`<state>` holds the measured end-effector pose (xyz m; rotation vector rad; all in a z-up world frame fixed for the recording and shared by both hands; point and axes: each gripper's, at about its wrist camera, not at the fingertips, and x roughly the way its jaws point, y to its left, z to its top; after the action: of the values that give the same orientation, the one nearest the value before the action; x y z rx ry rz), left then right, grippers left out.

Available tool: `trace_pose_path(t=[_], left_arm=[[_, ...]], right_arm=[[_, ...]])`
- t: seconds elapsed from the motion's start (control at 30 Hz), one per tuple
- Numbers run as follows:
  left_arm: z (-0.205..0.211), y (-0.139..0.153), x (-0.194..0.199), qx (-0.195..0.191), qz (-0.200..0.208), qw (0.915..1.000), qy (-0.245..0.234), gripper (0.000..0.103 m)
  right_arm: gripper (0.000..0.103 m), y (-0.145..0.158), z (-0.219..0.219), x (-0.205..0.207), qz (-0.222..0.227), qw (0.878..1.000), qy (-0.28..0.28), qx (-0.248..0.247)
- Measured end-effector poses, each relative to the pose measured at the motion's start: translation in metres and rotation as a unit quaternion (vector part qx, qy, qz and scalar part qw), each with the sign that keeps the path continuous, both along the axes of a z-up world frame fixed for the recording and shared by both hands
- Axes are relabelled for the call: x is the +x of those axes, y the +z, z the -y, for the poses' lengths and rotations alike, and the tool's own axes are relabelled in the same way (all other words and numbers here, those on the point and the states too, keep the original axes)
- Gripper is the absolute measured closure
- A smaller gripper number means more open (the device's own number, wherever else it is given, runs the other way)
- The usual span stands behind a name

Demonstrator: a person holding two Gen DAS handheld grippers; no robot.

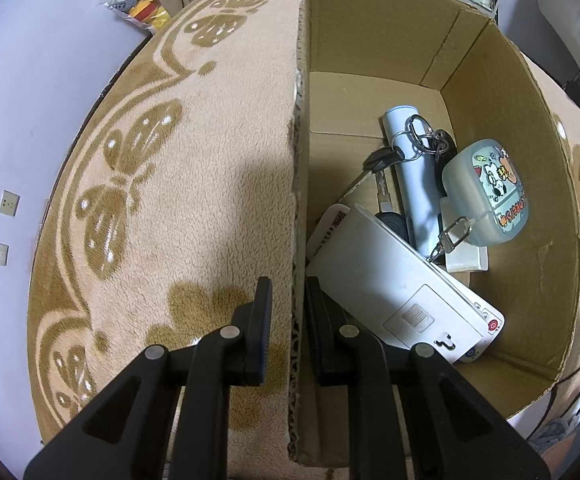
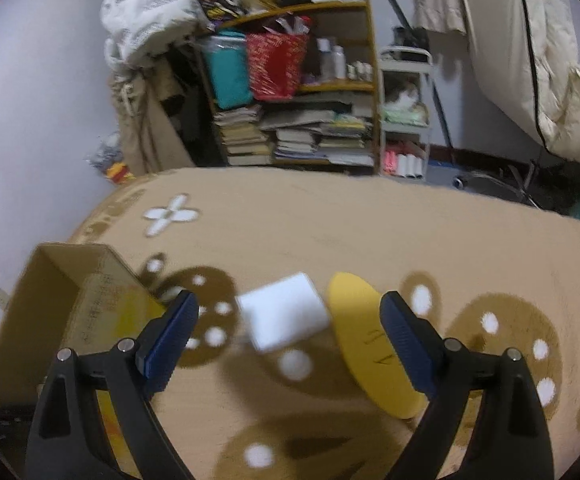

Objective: Organize rigid objects
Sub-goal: 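Move the right tool back to the pile and grasp the yellow oval lid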

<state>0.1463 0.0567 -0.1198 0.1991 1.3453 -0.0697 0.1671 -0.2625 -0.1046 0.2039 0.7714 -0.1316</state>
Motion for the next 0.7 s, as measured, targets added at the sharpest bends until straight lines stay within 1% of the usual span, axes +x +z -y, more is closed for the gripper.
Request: trace_pose_path(t=[0.23,0.37,0.4,0.43,0.47,0.57,0.6,0.7], left_arm=[[-0.001,0.0,0.0,-0.003,-0.001,1.0,0.001,0.087],[-0.001,-0.001,0.0,0.0,0.0,1.0,-0.003,0.087],[-0.001,-0.001,0.0,0.001,0.001,1.0,-0.004,0.087],[0.0,-0.001,0.0,0.002,0.001,1.0,-0.005,0.087],[0.0,-0.001,0.0,0.002,0.001,1.0,-0.004,0.087],[0.0,-0.001,0.0,0.0,0.0,1.0,-0.002,0.088],[0.0,-0.001,0.0,0.0,0.0,1.0,-0.002,0.088],[0.0,-0.001,0.001,0.002,0.0,1.0,-0.003,0.088]], right_arm=[[0.006,-0.028,0.022,0.004,-0.023,1.0,-0.021,-0.005],[0.007,-0.038,0.028,0.003,-0.033,0.998,-0.027,-0.037],[0.009,-0.04,0.03,0.002,-0.035,0.998,-0.025,-0.039],[0.014,-0.043,0.032,0.002,-0.039,0.998,-0.022,-0.039],[0.017,-0.045,0.032,0.002,-0.044,0.998,-0.019,-0.04],[0.019,-0.052,0.036,0.002,-0.053,0.997,-0.016,-0.044],[0.022,-0.054,0.037,0.002,-0.053,0.998,-0.016,-0.04],[0.034,-0.062,0.042,0.006,-0.067,0.997,-0.015,-0.034]])
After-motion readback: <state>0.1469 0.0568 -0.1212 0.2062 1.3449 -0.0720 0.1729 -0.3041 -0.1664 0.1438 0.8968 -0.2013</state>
